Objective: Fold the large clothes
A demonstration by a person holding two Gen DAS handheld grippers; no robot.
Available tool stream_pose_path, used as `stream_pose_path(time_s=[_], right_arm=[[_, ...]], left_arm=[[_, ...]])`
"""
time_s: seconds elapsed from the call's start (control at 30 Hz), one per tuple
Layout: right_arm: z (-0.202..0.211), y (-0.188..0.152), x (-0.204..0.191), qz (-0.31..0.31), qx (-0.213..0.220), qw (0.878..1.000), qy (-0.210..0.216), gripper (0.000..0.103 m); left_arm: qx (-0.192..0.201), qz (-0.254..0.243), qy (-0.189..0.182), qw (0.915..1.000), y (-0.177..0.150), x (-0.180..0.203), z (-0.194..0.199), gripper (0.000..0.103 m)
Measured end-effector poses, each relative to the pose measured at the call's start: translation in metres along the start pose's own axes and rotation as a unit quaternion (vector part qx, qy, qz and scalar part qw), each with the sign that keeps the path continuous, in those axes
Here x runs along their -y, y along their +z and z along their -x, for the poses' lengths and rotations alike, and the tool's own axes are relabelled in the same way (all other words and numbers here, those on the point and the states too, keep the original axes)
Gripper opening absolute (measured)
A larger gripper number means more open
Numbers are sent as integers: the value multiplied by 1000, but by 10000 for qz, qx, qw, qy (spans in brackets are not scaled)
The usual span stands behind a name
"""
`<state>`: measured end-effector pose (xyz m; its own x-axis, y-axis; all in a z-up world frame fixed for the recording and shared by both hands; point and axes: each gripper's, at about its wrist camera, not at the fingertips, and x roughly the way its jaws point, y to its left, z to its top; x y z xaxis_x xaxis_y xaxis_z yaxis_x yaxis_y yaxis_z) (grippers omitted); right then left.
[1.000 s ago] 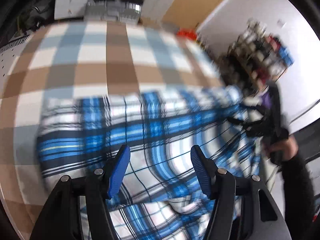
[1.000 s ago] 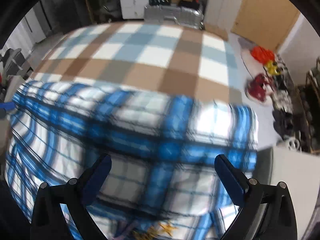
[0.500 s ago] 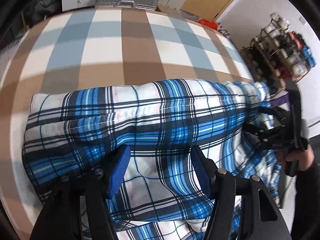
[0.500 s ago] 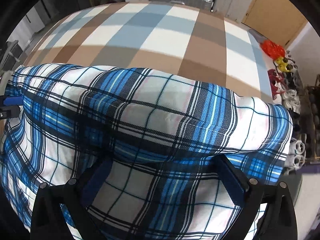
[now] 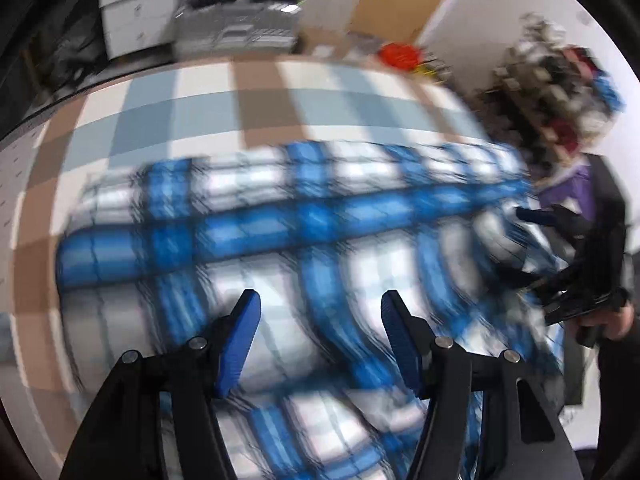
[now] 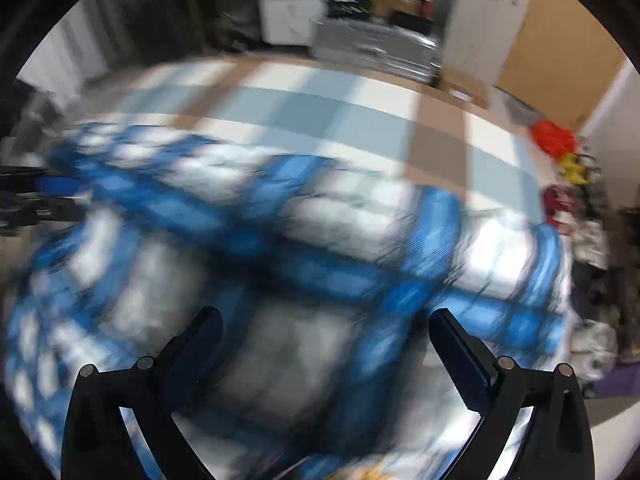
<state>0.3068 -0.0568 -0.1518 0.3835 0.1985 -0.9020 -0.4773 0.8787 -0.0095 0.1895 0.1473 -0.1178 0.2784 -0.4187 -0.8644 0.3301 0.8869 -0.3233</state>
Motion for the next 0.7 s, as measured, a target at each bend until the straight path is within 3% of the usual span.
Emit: stream_pose_path(time_s=[0.1, 0.17, 0.3, 0.47, 0.57, 0.63, 0.7], right_arm=[[-7, -34, -22, 582, -277, 9971, -400, 103], [-3, -52, -21, 277, -231, 9989, -304, 103], [15, -75, -15, -190, -419, 9988, -142, 103], [58, -105, -20, -310, -8, 9994, -119, 103], [55, -139, -21, -295, -535, 9981, -96, 103], [53, -164, -19, -236, -928, 9951, -233, 103], [59, -186, -17, -218, -1084, 9936, -222, 103]], left_arm=[[-364, -256, 304, 9985, -29, 7, -15, 57], [-232, -160, 354, 9990, -43, 7, -13, 57], [-346, 322, 255, 9986, -66, 2, 5, 57], [-290, 420, 141, 9986, -104, 11, 37, 57], [-358, 430, 207, 9982, -135, 14, 54, 57], [-394, 422, 181, 9982, -139, 16, 60, 57], [-367, 439, 270, 9980, -159, 17, 72, 57]])
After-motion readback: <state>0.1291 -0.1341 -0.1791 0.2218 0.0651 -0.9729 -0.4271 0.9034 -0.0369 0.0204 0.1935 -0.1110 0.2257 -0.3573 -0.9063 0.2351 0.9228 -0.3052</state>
